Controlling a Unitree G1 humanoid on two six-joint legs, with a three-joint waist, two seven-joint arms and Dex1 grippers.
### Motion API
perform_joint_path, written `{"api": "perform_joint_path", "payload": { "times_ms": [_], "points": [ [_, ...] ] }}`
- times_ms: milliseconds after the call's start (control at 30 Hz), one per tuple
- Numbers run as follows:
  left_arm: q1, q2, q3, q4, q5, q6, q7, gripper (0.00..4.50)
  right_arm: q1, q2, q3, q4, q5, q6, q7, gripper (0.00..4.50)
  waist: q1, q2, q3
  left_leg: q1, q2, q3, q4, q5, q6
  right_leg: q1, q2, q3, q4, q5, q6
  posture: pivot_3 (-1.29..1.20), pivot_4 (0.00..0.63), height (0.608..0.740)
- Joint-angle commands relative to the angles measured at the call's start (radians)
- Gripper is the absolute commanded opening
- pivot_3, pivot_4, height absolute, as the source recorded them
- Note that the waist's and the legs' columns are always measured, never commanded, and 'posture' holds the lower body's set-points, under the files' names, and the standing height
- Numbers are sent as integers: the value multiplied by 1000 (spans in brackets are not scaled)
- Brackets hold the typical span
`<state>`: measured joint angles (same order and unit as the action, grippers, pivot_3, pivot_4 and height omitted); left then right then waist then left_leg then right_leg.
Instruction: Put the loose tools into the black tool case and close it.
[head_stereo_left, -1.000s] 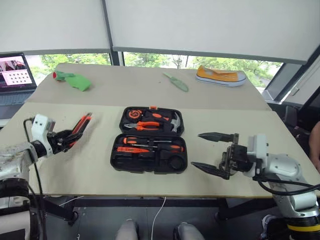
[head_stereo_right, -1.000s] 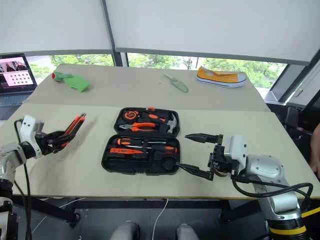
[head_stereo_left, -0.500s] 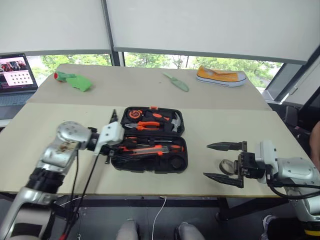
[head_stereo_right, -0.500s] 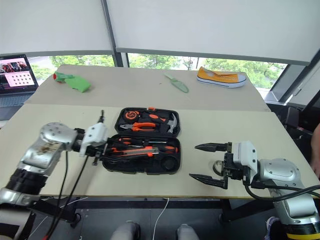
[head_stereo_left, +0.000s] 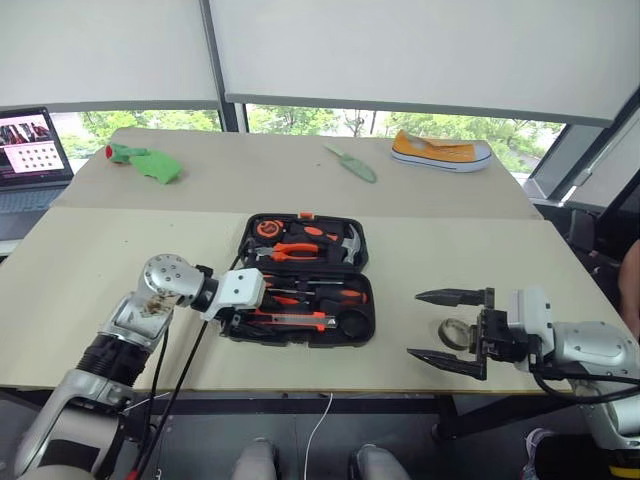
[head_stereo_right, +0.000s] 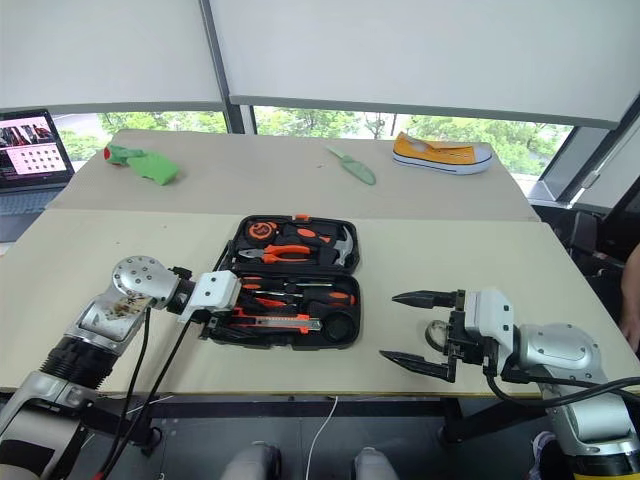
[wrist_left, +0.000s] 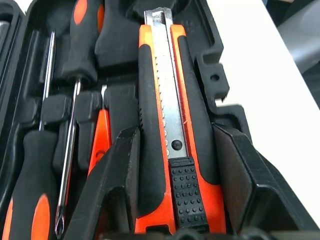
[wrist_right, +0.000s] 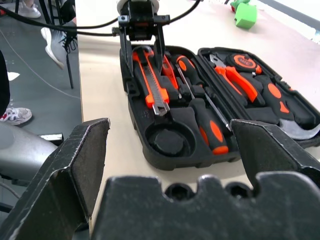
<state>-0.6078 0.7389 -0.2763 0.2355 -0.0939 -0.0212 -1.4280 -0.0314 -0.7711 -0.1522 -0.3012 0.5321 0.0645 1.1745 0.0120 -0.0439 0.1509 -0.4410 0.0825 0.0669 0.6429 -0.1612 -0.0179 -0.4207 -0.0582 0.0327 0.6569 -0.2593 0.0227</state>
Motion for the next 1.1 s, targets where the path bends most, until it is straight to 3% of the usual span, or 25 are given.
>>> {"api": "perform_joint_path", "payload": {
  "times_ms": [33,67,133,300,367,533,633,867,967,1100],
  "points": [
    [-8,-5,9,-14,0,18,11,1728,-4,10,-22,-21,-3,-30,-15,4500,0,0,0,0,0,0,0,0,0,0,0,0,0,0,0,0,150,740],
    [-4,-5,3,-15,7,11,11,1728,-5,12,-20,-20,-4,-31,-16,4500,0,0,0,0,0,0,0,0,0,0,0,0,0,0,0,0,150,740],
    [4,-2,-6,-12,13,-10,0,2719,-4,16,-18,-19,-8,-34,-17,4500,0,0,0,0,0,0,0,0,0,0,0,0,0,0,0,0,150,740],
    [-2,-28,34,14,-25,-81,12,4261,-1,18,-19,-16,-10,-38,-16,4500,0,0,0,0,0,0,0,0,0,0,0,0,0,0,0,0,150,740],
    [-25,-69,100,52,-82,-113,49,4433,-1,15,-23,-9,-8,-39,-12,4500,0,1,0,0,0,0,0,0,0,0,0,0,0,0,0,0,150,740],
    [-18,-112,210,54,-283,26,-18,4433,5,12,-44,7,-1,-35,-13,4500,-1,0,0,0,0,0,1,0,0,1,0,1,1,0,0,0,150,740],
    [19,-114,206,31,-304,94,-21,3700,12,16,-50,12,0,-35,-16,4500,-1,1,0,0,0,0,1,0,0,1,0,1,1,0,0,0,150,740],
    [80,-138,138,97,-170,-54,2,1034,43,36,-42,-11,-5,-30,-36,4500,0,1,0,1,-1,0,1,0,0,1,0,1,1,0,0,0,150,740],
    [67,-166,116,174,-105,-91,66,104,49,37,-37,-15,-5,-28,-33,4500,1,1,0,0,-1,0,1,0,0,1,0,2,1,0,0,0,150,740],
    [71,-165,80,229,-41,-169,74,104,54,35,-40,-18,-4,-24,-36,4500,3,2,-1,2,-1,0,1,0,0,3,0,3,1,0,1,0,150,740]
  ]
}}
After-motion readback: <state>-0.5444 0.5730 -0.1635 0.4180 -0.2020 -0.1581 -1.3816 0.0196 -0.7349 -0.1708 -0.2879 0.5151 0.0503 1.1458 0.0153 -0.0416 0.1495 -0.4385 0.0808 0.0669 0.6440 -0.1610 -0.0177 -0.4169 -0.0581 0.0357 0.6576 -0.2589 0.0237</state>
